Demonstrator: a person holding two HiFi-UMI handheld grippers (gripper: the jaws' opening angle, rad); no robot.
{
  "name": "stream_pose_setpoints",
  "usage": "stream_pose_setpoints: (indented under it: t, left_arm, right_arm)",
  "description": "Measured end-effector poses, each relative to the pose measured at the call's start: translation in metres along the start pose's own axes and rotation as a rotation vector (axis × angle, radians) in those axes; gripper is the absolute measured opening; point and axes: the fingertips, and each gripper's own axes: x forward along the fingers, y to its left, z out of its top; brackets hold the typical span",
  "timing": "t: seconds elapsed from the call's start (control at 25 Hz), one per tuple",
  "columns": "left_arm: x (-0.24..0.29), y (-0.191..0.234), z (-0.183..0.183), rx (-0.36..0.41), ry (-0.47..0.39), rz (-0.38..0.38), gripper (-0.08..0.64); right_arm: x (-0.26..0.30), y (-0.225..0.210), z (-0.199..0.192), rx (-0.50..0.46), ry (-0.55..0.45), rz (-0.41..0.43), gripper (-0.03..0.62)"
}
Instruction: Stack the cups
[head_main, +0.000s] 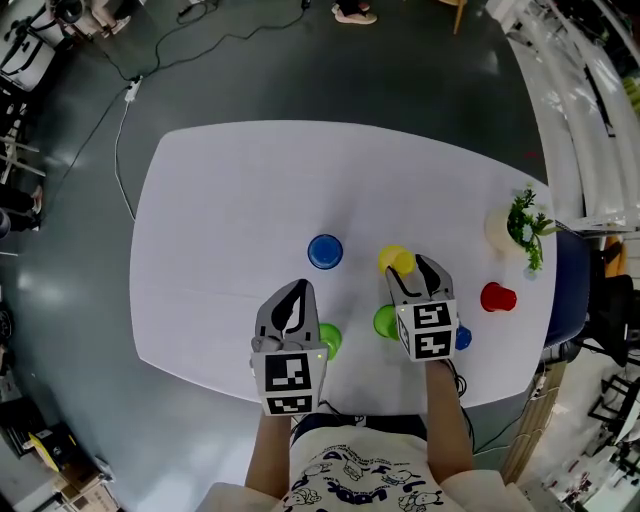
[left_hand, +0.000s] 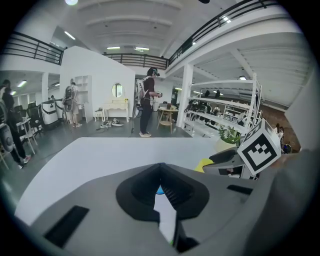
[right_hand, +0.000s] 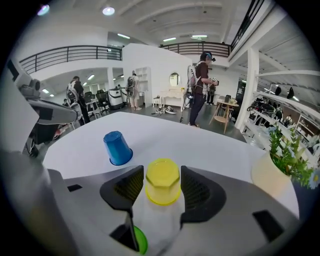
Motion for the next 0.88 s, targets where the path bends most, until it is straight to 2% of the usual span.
stream_pose_setpoints:
  t: [0.12, 0.56, 0.88]
  left_arm:
    - [0.003, 0.002, -0.001, -0.006, 0.005, 0.000, 0.014]
    - [0.007, 0.007, -0.007, -0.026, 0.015, 0.024, 0.014]
    - [0.002, 0.004, -0.007, -0.032, 0.016, 0.033, 0.014]
  right_arm:
    - [0.002, -0.002, -0.001, -0.002, 0.015, -0.003, 0.225]
    - [0.005, -0.004, -0.002, -0.003, 0.016, 0.004, 0.222]
    - [0.001, -0.016, 0.008, 0.010, -0.013, -0.029, 0.220]
